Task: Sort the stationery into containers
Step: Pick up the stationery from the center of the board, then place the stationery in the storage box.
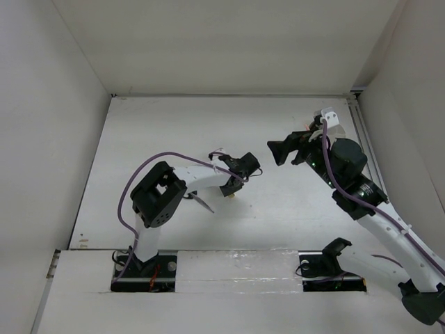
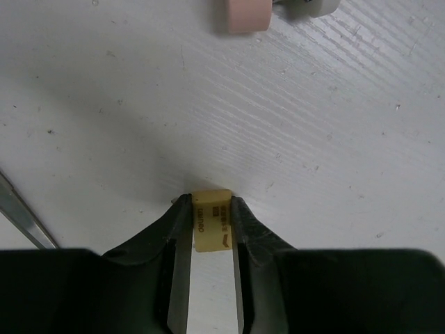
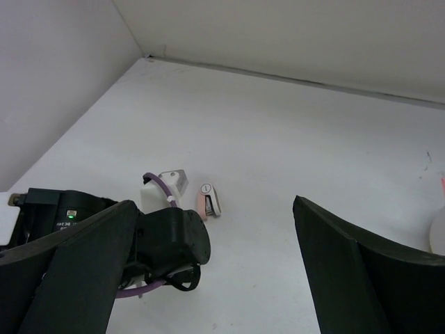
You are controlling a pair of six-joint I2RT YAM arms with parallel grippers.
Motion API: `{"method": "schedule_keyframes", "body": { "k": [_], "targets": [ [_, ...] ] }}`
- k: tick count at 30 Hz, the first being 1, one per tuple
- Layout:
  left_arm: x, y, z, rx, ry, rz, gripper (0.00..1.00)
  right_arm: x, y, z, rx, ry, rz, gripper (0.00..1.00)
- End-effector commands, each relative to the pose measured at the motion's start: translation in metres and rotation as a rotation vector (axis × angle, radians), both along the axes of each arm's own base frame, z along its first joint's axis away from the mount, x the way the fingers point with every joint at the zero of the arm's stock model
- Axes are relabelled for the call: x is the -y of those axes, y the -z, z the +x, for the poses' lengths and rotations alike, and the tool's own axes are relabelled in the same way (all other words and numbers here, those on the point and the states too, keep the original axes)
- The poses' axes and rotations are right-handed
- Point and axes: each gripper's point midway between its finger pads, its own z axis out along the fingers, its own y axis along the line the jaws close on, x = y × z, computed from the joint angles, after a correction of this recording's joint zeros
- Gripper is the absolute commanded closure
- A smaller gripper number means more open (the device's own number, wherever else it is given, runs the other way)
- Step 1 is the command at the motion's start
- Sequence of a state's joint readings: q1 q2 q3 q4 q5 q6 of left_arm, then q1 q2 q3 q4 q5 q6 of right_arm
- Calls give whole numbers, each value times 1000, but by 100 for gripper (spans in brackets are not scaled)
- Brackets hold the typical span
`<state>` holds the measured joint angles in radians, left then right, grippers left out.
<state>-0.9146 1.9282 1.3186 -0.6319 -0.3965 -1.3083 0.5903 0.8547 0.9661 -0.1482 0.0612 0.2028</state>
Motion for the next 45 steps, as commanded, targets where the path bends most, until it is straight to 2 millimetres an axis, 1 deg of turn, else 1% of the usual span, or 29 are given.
{"method": "schedule_keyframes", "body": {
  "k": [1, 3, 5, 6, 7, 8, 9, 10, 11, 12, 13, 14, 16, 19, 20, 21, 22, 24, 26, 28, 30, 31, 32, 33, 34, 35, 36, 40, 45],
  "targets": [
    [-6, 8, -6, -33, -25, 37, 98, 4, -16, 0, 45, 21, 42, 0],
    [-6, 5, -6, -29, -14, 35, 100, 7, -16, 2, 40, 32, 50, 0],
    [-4, -7, 0, 5, -9, 25, 100, 19, -10, 10, 14, 91, 76, 1],
    [-4, -23, 5, 47, -14, 6, 100, 21, 0, 15, -27, 113, 100, 1],
    [0, -36, 12, 91, -8, -23, 100, 32, 1, 22, -30, 149, 125, 1],
    [1, -49, 16, 128, 6, -37, 100, 35, 13, 26, -54, 153, 131, 2],
    [-1, -65, 23, 183, -6, -51, 100, 36, 11, 29, -42, 141, 170, 2],
    [-1, -93, 27, 244, -2, -96, 100, 30, 13, 27, -46, 86, 184, 4],
    [0, -111, 32, 293, -1, -124, 100, 35, 16, 31, -41, 79, 196, 4],
    [-3, -124, 33, 324, -1, -137, 100, 32, 25, 30, -45, 48, 194, 4],
    [-7, -153, 36, 389, -11, -167, 100, 24, 24, 31, -28, 8, 199, 5],
    [-8, -168, 38, 419, -19, -190, 100, 14, 25, 27, -31, -58, 197, 5],
    [-9, -200, 42, 481, -3, -214, 100, 4, 34, 32, -57, -105, 188, 5],
    [-11, -234, 42, 539, -2, -261, 100, -24, 52, 21, -66, -232, 173, 6],
    [-11, -249, 42, 562, -7, -291, 100, -31, 47, 21, -25, -261, 184, 6],
    [-10, -253, 43, 568, 0, -291, 100, -42, 45, 11, -3, -324, 188, 7],
    [-12, -258, 42, 576, -2, -302, 100, -48, 52, 7, -10, -349, 196, 9],
    [-12, -273, 42, 600, -1, -326, 100, -58, 40, 0, 54, -404, 213, 12],
    [-11, -280, 40, 604, 4, -347, 100, -72, 47, -6, 45, -444, 213, 15],
    [-15, -286, 40, 607, -1, -358, 100, -82, 38, -14, 87, -484, 228, 17],
    [-12, -285, 38, 593, 12, -372, 100, -87, 28, -16, 133, -490, 260, 17],
    [-13, -287, 37, 601, 11, -381, 100, -88, 31, -15, 127, -477, 273, 17],
    [-10, -295, 36, 614, 23, -410, 100, -90, 25, -18, 151, -488, 283, 17],
    [-9, -290, 36, 611, 24, -407, 100, -95, 31, -16, 136, -491, 295, 17],
    [-9, -288, 34, 606, 32, -418, 100, -95, 25, -14, 157, -482, 314, 17],
    [-7, -293, 33, 618, 43, -441, 100, -98, 29, -12, 138, -470, 324, 17],
    [-6, -291, 33, 619, 43, -442, 100, -102, 25, -13, 146, -482, 328, 17],
    [-3, -291, 30, 611, 65, -458, 100, -112, 28, 0, 118, -469, 344, 18],
    [0, -292, 29, 608, 82, -470, 100, -115, 24, 8, 134, -455, 377, 23]
  ]
}}
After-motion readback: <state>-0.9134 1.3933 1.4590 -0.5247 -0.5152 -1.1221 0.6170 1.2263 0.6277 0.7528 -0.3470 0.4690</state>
